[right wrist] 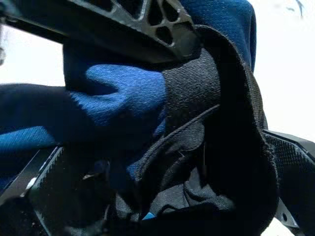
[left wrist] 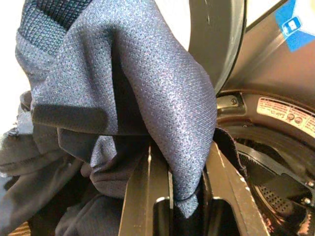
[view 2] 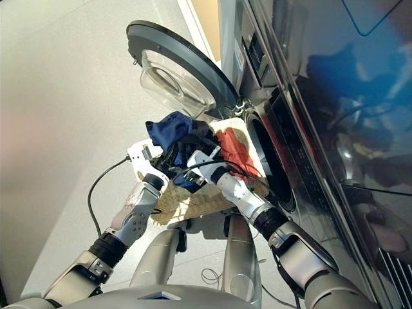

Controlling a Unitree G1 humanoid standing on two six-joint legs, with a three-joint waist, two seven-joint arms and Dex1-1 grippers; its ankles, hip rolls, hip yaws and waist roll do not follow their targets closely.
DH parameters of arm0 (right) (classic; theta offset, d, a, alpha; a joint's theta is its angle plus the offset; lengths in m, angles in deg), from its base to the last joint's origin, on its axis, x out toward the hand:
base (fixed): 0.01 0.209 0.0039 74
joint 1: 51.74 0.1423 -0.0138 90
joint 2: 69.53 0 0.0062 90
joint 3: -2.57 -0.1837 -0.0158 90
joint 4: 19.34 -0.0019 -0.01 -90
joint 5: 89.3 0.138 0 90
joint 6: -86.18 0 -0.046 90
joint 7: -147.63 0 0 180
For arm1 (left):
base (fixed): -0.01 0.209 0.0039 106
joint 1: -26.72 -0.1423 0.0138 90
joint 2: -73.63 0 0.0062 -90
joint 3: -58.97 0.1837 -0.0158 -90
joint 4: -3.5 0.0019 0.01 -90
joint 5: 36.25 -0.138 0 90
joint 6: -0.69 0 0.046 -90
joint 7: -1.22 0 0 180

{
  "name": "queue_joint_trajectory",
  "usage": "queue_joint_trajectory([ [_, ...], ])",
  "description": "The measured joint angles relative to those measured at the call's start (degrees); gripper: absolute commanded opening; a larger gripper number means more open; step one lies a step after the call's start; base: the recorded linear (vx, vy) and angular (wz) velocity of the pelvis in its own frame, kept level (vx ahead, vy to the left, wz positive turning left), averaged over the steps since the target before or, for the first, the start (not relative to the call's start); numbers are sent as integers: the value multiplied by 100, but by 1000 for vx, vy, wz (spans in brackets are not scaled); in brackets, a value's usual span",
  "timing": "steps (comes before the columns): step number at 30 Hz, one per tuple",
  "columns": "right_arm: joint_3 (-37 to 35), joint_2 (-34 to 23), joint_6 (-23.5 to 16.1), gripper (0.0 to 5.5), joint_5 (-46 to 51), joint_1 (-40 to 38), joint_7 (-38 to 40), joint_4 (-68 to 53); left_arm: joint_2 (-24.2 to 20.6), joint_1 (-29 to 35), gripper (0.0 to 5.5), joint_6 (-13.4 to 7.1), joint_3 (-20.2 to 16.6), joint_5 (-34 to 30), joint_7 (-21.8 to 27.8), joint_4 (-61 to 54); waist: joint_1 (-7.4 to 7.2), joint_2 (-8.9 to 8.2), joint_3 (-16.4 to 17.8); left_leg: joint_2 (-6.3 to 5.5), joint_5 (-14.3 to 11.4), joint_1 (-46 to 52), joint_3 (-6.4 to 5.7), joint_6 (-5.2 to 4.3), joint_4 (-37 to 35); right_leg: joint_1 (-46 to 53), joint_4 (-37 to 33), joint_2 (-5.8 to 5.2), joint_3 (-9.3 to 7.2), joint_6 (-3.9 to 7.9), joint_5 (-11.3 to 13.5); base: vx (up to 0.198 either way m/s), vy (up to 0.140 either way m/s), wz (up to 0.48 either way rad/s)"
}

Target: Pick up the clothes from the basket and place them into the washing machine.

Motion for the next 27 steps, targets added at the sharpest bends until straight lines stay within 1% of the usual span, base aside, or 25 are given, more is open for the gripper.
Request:
queue_joint_trajectory([
  [3,49,25,-4,550,-561,128,323,92,-10,36,0,0,70,143,-19,-5,-3,0,-1,-1,1,0,-1,-1,2,0,4,-3,-9,0,0,0,0,0],
  [9,35,155,23,550,-824,479,703,492,-52,69,0,-3,130,560,-85,-154,11,-2,-4,-18,12,-4,-24,-2,8,2,32,-24,-41,6,-4,0,0,0],
  [12,46,162,22,550,-822,603,767,531,-207,69,0,7,260,868,-61,-323,21,0,-9,-41,23,-5,-49,5,8,4,56,-55,-58,14,-11,0,0,0],
  [13,46,168,21,410,-813,629,772,543,-278,69,0,16,347,941,-28,-390,21,-1,-13,-48,26,-6,-55,7,8,4,61,-63,-63,16,-12,0,0,0],
  [14,46,227,21,224,-807,694,771,654,-369,67,0,59,425,1022,52,-451,21,-1,-20,-55,29,-7,-63,10,10,7,64,-71,-68,16,-12,0,0,0],
  [15,109,277,30,73,-810,792,755,804,-434,85,0,89,505,1049,147,-496,25,-1,-28,-60,32,-7,-68,12,10,10,67,-78,-70,16,-12,0,0,0],
  [16,138,295,37,15,-810,835,726,845,-464,97,0,97,566,1065,190,-536,24,-1,-29,-63,34,-7,-70,12,10,10,70,-80,-71,16,-12,0,0,0],
  [17,150,310,17,0,-793,841,656,844,-531,102,0,96,621,1121,249,-598,30,-2,-41,-64,36,-8,-76,12,12,11,70,-83,-71,16,-12,0,0,0],
  [19,168,342,24,0,-696,829,642,847,-598,101,0,99,636,1127,322,-606,31,3,-77,-65,37,-9,-82,11,12,11,69,-83,-68,17,-13,0,0,0],
  [23,194,349,24,0,-559,818,643,870,-607,101,0,109,641,1128,348,-606,20,1,-176,-67,36,-11,-82,11,12,11,69,-84,-70,18,-14,0,0,0],
  [27,118,355,-3,0,-514,705,657,856,-605,84,0,137,673,1125,351,-605,16,1,-205,-66,37,-9,-81,11,15,11,74,-82,-65,19,-14,0,0,0],
])
